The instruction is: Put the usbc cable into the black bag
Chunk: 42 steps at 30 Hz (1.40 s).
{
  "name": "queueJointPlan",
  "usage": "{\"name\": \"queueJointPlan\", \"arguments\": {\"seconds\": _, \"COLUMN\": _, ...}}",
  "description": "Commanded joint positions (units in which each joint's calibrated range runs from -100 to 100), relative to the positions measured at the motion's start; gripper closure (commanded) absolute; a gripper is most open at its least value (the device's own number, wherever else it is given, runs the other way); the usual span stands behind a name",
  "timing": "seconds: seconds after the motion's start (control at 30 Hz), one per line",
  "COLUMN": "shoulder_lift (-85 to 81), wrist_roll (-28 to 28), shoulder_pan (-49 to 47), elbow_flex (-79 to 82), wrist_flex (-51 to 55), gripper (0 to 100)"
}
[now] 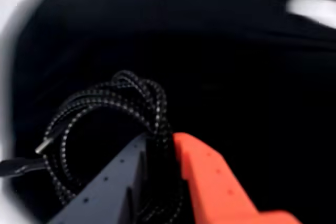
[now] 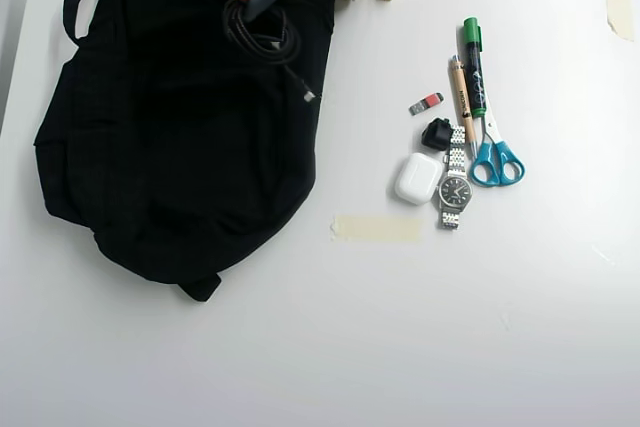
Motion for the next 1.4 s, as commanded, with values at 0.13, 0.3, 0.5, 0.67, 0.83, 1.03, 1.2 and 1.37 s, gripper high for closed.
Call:
{"name": "queueJointPlan", "arguments": {"seconds": 0.13, "shoulder_lift": -0.45, "wrist_roll": -0.30, "shoulder_pan": 4.29, "elbow_flex": 21.27, "wrist_flex": -26.40, "gripper": 98}}
{"name": "queueJointPlan", "arguments": {"seconds": 0.3, "shoulder_lift": 10.75, "wrist_roll": 0.23, "shoulder_pan": 0.10, "elbow_flex": 18.22, "wrist_flex": -23.99, "gripper": 67}}
{"name": "queueJointPlan", "arguments": {"seconds": 0.5, "shoulder_lift": 4.45, "wrist_roll": -0.09, "shoulder_pan": -18.30, "elbow_flex": 7.70, "wrist_flex": -10.21, "gripper": 98}}
{"name": "queueJointPlan", "arguments": {"seconds": 0.67, "shoulder_lift": -14.39, "wrist_roll": -0.14, "shoulder_pan": -33.26, "elbow_flex": 15.70, "wrist_flex": -10.21, "gripper": 98}}
{"name": "queueJointPlan", "arguments": {"seconds": 0.83, "shoulder_lift": -33.23, "wrist_roll": -1.87, "shoulder_pan": -36.55, "elbow_flex": 29.09, "wrist_flex": -10.90, "gripper": 98}}
{"name": "queueJointPlan", "arguments": {"seconds": 1.03, "shoulder_lift": -40.04, "wrist_roll": -1.82, "shoulder_pan": -35.05, "elbow_flex": 35.02, "wrist_flex": -9.44, "gripper": 98}}
{"name": "queueJointPlan", "arguments": {"seconds": 1.2, "shoulder_lift": -40.04, "wrist_roll": -1.82, "shoulder_pan": -31.31, "elbow_flex": 35.47, "wrist_flex": -7.37, "gripper": 98}}
{"name": "queueJointPlan", "arguments": {"seconds": 1.37, "shoulder_lift": -40.04, "wrist_roll": -1.77, "shoulder_pan": -27.95, "elbow_flex": 37.80, "wrist_flex": -4.35, "gripper": 98}}
